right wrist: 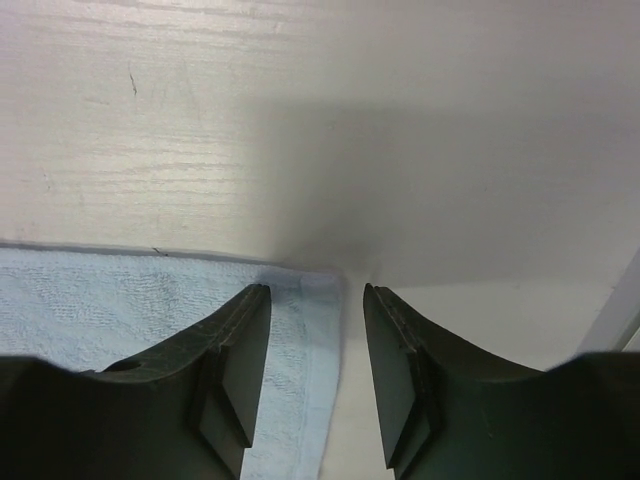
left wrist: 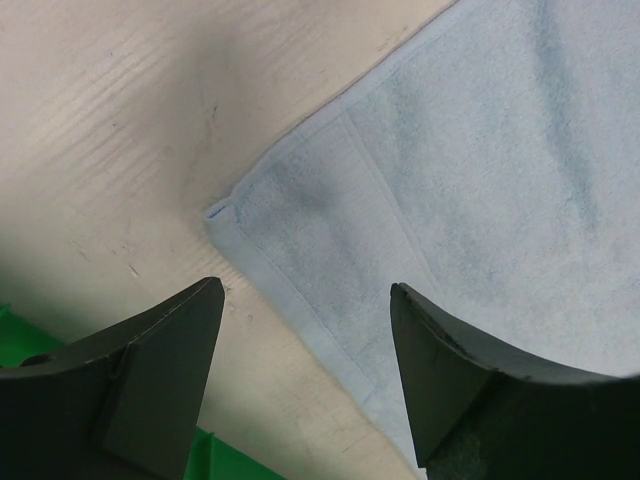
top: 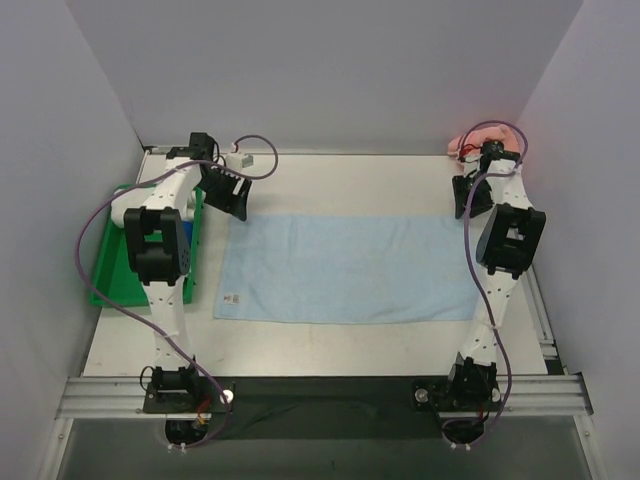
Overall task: Roll the towels
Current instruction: Flatten the towel
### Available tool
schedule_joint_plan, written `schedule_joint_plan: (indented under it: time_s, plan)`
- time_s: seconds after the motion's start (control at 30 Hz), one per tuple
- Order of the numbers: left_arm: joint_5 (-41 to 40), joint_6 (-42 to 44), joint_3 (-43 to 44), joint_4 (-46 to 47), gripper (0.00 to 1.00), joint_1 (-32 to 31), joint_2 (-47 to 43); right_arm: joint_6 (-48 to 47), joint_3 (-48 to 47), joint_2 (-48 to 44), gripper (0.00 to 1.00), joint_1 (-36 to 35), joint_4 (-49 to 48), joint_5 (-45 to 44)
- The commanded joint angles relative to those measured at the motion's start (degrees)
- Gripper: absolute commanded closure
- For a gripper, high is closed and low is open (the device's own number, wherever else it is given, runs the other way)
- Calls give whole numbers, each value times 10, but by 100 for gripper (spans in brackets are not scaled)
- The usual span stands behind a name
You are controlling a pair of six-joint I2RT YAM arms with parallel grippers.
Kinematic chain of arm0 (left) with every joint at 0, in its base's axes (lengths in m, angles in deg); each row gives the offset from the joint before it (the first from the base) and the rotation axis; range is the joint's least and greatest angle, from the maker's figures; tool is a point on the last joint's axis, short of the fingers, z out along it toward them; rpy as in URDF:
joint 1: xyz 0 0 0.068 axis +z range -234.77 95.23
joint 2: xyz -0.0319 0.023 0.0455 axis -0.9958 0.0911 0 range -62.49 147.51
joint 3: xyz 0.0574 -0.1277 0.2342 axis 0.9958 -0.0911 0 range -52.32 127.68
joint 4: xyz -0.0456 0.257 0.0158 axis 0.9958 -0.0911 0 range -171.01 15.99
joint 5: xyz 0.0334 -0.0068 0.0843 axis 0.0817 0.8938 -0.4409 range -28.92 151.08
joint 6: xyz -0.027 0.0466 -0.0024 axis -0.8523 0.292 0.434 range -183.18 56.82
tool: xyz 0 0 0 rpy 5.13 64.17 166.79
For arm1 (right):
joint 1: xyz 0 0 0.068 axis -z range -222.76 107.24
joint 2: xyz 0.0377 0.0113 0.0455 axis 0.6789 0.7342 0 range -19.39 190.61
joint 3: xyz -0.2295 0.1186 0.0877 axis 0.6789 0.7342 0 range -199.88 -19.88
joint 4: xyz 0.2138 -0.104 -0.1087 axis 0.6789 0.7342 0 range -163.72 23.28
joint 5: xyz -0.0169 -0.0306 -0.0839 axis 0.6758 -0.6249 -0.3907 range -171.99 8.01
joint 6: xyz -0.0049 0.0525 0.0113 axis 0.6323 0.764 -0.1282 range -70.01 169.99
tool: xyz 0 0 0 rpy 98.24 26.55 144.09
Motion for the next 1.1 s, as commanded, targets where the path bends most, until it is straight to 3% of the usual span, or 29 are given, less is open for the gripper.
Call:
schedule_joint_plan:
  time_s: [0.0, 0.23, 0.4, 0.63, 0.83, 1.07]
  plan:
    - [23, -11, 31, 8, 22, 11, 19, 7, -15, 12, 58, -1, 15, 12]
    - [4, -19, 50, 7, 18, 11, 40, 11, 4, 9, 72, 0, 15, 41]
    - [-25, -20, 80, 5, 19, 7, 62, 18, -3, 7, 100, -1, 17, 46]
    - [-65, 1, 106, -10, 33, -5, 99, 15, -10, 6, 100, -1, 17, 40]
    - [-63, 4, 102, -12, 39, -7, 106, 11, -14, 0, 100, -1, 17, 39]
    - [-54, -5, 108, -10, 63, -5, 116, 8, -10, -6, 100, -1, 17, 42]
